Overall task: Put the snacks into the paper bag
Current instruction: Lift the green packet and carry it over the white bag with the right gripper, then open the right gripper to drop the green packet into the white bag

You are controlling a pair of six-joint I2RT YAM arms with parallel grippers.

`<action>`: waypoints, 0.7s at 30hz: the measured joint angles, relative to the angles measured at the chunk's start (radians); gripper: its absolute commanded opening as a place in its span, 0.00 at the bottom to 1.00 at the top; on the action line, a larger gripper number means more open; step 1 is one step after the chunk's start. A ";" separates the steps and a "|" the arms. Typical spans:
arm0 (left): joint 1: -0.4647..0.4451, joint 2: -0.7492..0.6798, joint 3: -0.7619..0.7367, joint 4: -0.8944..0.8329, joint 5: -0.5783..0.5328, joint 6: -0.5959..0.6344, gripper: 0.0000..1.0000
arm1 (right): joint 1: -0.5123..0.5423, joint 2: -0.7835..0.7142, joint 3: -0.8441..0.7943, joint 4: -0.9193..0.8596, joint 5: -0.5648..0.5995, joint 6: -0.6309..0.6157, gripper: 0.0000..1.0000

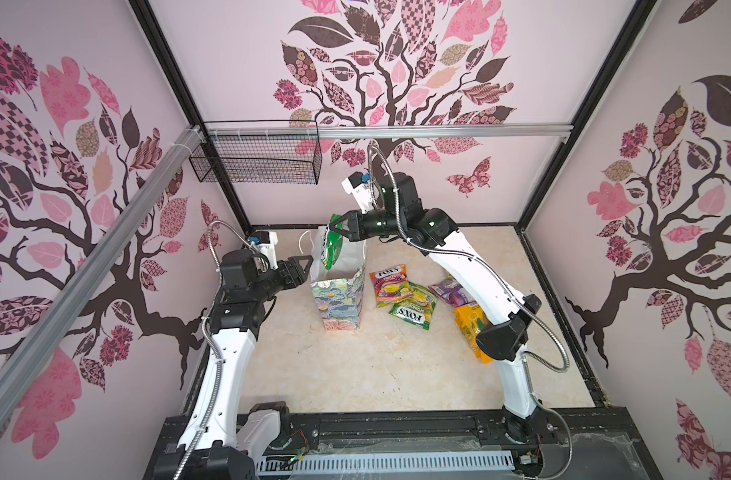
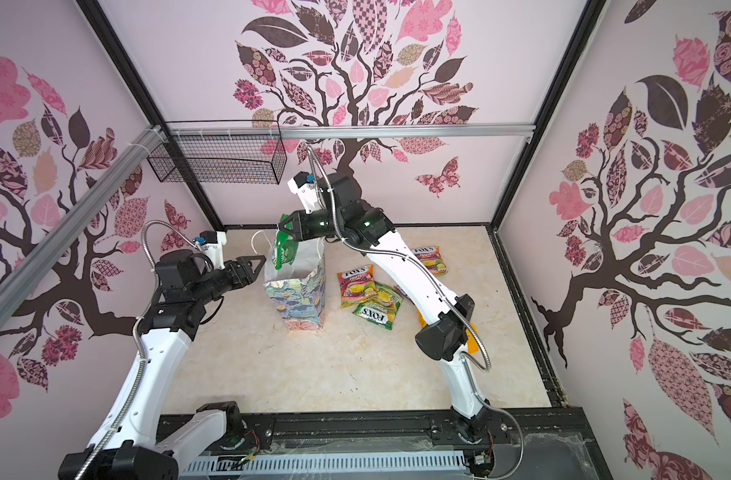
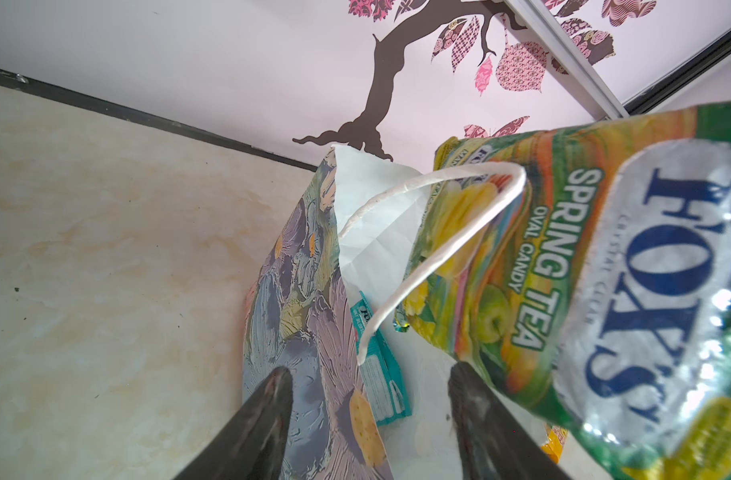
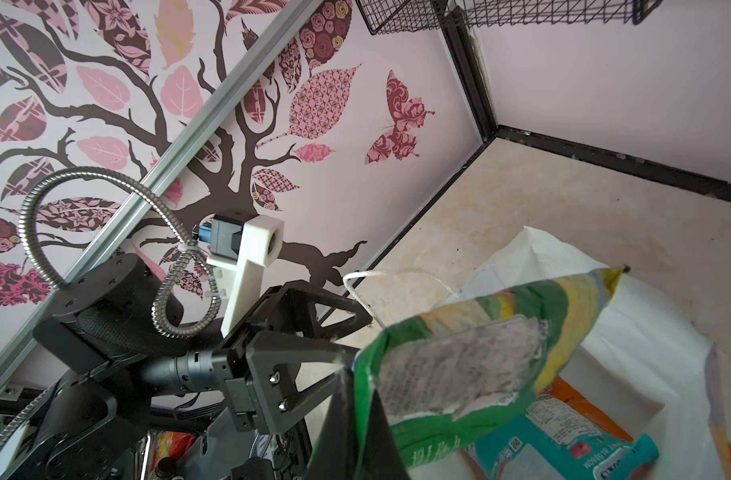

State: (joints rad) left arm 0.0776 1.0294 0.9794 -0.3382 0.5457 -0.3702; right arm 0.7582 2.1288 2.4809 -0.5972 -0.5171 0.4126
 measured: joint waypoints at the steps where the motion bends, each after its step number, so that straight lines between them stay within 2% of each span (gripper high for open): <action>1: 0.000 0.000 0.000 0.000 0.001 0.000 0.63 | 0.000 0.008 0.000 0.002 -0.005 0.005 0.00; 21: 0.000 -0.006 -0.011 0.000 -0.003 0.001 0.63 | -0.003 0.144 0.005 0.032 -0.044 0.037 0.00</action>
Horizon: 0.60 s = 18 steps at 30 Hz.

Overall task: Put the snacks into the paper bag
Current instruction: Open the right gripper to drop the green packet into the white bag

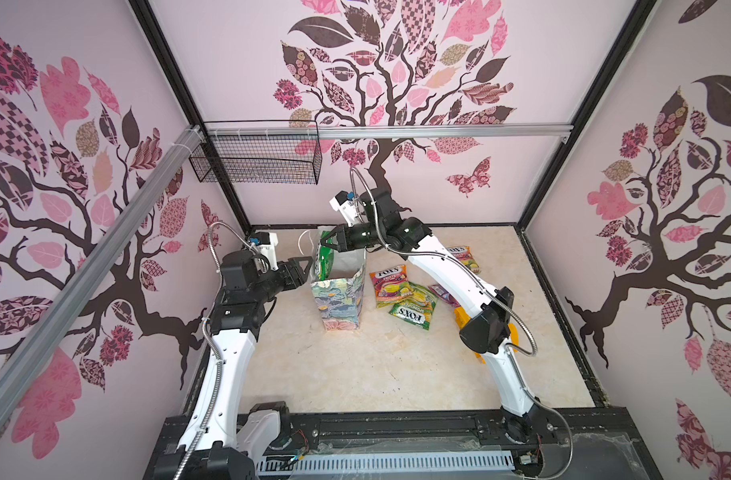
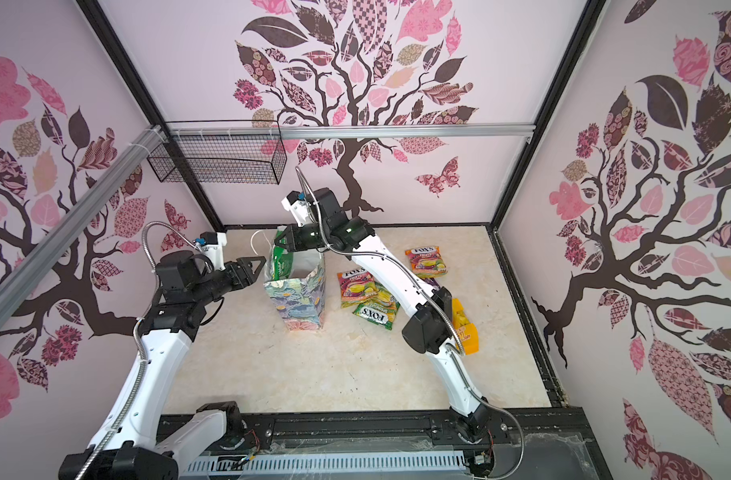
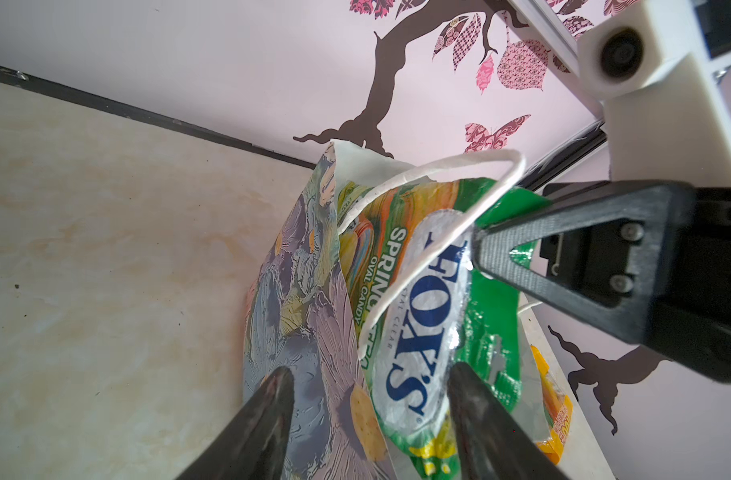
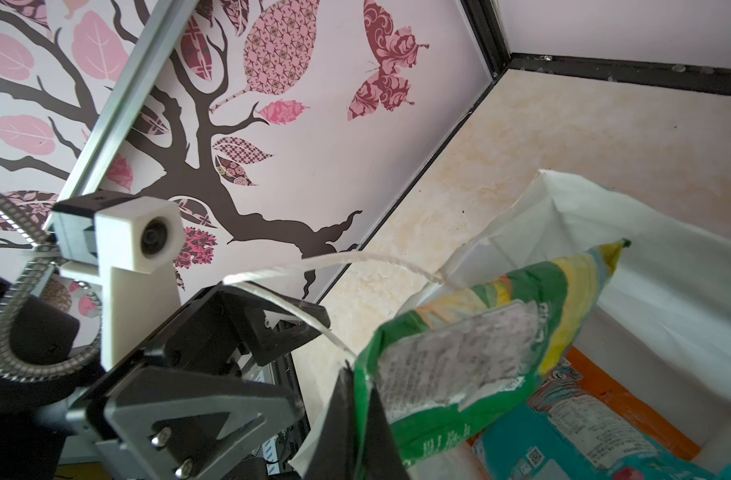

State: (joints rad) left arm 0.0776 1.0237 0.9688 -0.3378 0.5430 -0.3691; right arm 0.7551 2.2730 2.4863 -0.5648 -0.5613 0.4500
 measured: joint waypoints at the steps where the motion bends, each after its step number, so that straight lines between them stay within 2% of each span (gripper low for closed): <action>1: 0.000 0.000 0.000 0.000 0.000 0.000 0.63 | 0.000 0.005 0.000 0.000 0.000 0.000 0.02; 10: 0.000 0.000 0.000 0.000 0.000 0.001 0.63 | -0.005 0.032 0.028 0.000 0.004 0.017 0.07; 15: 0.000 0.000 0.000 0.000 0.001 0.002 0.63 | -0.006 0.032 0.031 0.001 0.004 0.020 0.23; 18: 0.000 0.000 0.000 0.000 0.003 0.002 0.64 | -0.006 0.032 0.040 0.000 0.003 0.023 0.25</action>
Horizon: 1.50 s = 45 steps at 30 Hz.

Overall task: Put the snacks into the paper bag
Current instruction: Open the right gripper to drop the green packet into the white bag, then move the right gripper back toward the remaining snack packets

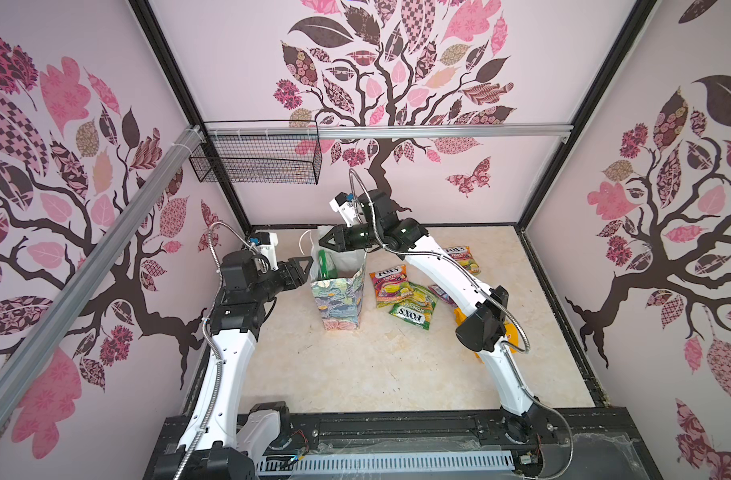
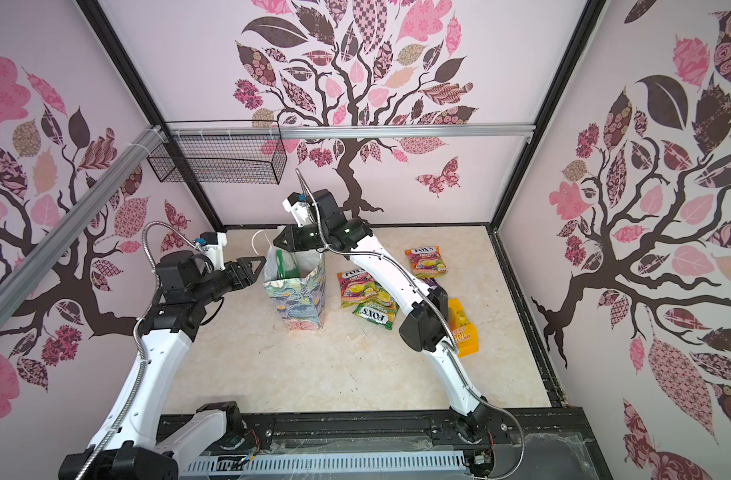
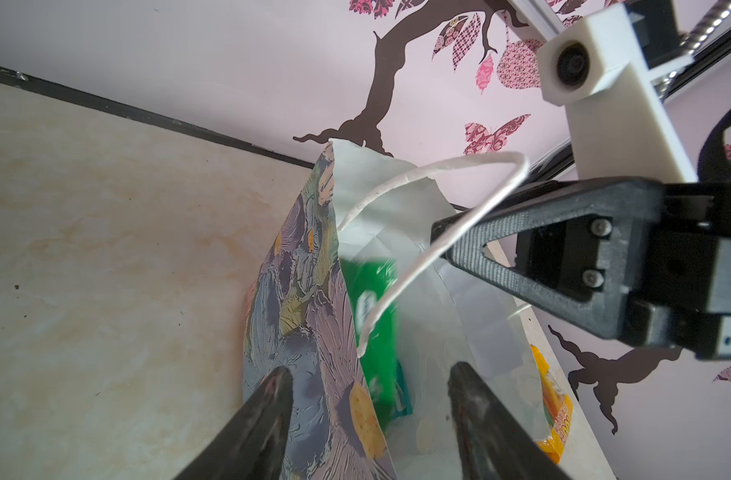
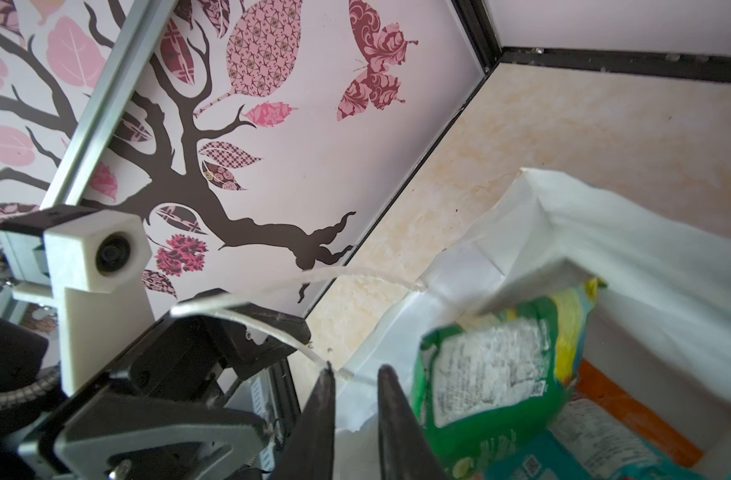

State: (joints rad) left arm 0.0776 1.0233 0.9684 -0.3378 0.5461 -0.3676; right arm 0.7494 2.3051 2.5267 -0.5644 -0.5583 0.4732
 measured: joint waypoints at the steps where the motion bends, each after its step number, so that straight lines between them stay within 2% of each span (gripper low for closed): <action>1: 0.000 0.000 0.000 0.000 0.001 0.000 0.64 | 0.000 0.000 0.005 0.000 -0.001 0.001 0.25; 16: 0.000 0.000 0.000 0.001 0.008 0.000 0.64 | 0.000 -0.003 0.045 -0.040 -0.014 -0.022 0.28; 23: 0.000 0.000 0.000 0.001 0.008 0.001 0.64 | 0.000 -0.036 0.023 -0.129 0.088 -0.115 0.27; 27: 0.000 0.000 0.000 0.001 0.008 0.002 0.64 | 0.000 -0.177 -0.115 -0.161 0.207 -0.179 0.26; 33: 0.000 0.000 0.000 -0.001 0.007 0.005 0.64 | 0.000 -0.550 -0.480 -0.134 0.418 -0.238 0.29; 36: 0.000 0.000 0.000 -0.002 0.003 0.009 0.64 | -0.001 -0.737 -0.651 -0.130 0.525 -0.248 0.38; 39: 0.000 0.000 0.000 -0.002 0.002 0.010 0.64 | -0.003 -0.889 -0.803 -0.148 0.645 -0.244 0.64; 45: 0.000 0.000 0.000 -0.002 -0.001 0.011 0.64 | -0.005 -1.068 -1.066 -0.248 0.857 -0.178 0.92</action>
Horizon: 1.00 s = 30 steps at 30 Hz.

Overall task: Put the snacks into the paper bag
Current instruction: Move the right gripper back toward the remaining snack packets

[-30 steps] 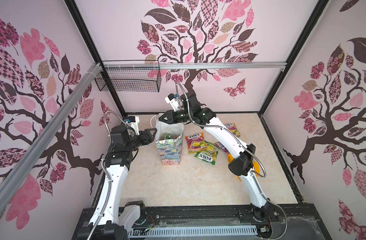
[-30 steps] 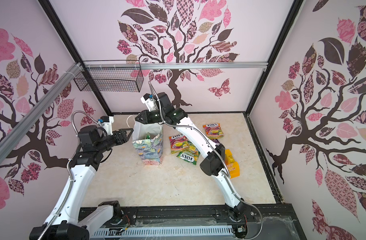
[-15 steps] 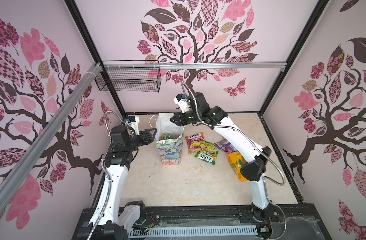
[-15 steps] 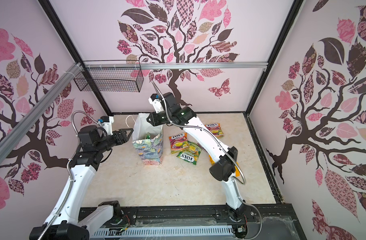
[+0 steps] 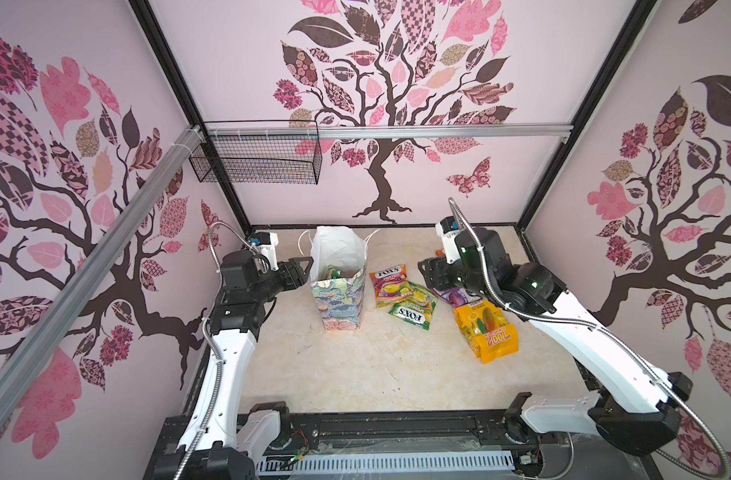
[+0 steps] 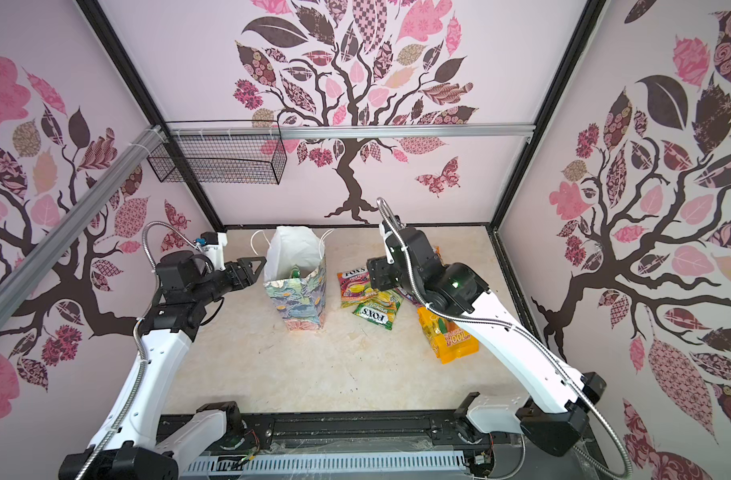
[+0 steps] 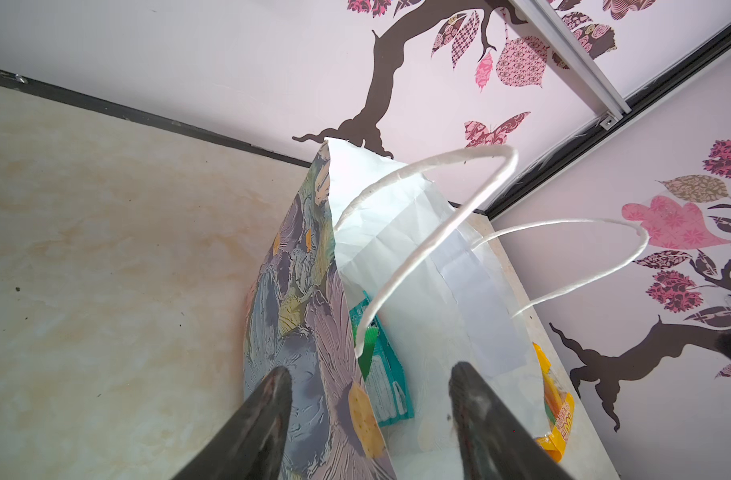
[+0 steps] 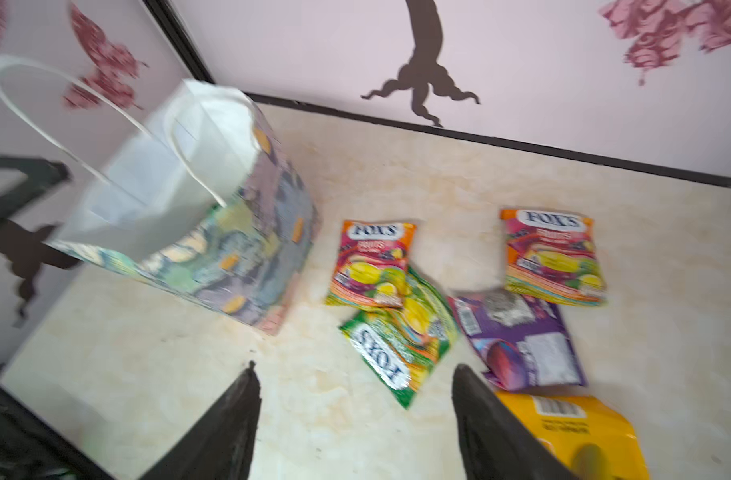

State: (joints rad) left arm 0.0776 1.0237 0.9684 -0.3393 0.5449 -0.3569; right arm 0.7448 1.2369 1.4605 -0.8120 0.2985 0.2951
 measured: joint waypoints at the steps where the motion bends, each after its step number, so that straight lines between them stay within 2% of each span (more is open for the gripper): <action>1: 0.000 0.000 0.000 0.000 -0.002 0.001 0.64 | 0.000 -0.017 -0.031 -0.019 0.026 0.019 0.94; 3: 0.000 0.000 0.000 0.000 -0.003 0.003 0.64 | -0.003 -0.051 -0.092 -0.066 0.076 0.055 0.99; 11: 0.000 0.002 -0.002 0.001 0.002 0.003 0.65 | -0.075 -0.086 -0.243 -0.130 0.131 0.161 1.00; 19: 0.000 -0.011 -0.019 0.000 0.002 0.003 0.65 | -0.188 -0.084 -0.371 -0.076 0.067 0.177 0.99; 30: 0.000 -0.014 -0.019 0.001 0.005 0.003 0.65 | -0.339 -0.064 -0.426 0.050 -0.062 0.150 0.99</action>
State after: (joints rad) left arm 0.0776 1.0100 0.9497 -0.3386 0.5503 -0.3542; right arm 0.4061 1.1728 1.0344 -0.7620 0.2363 0.4446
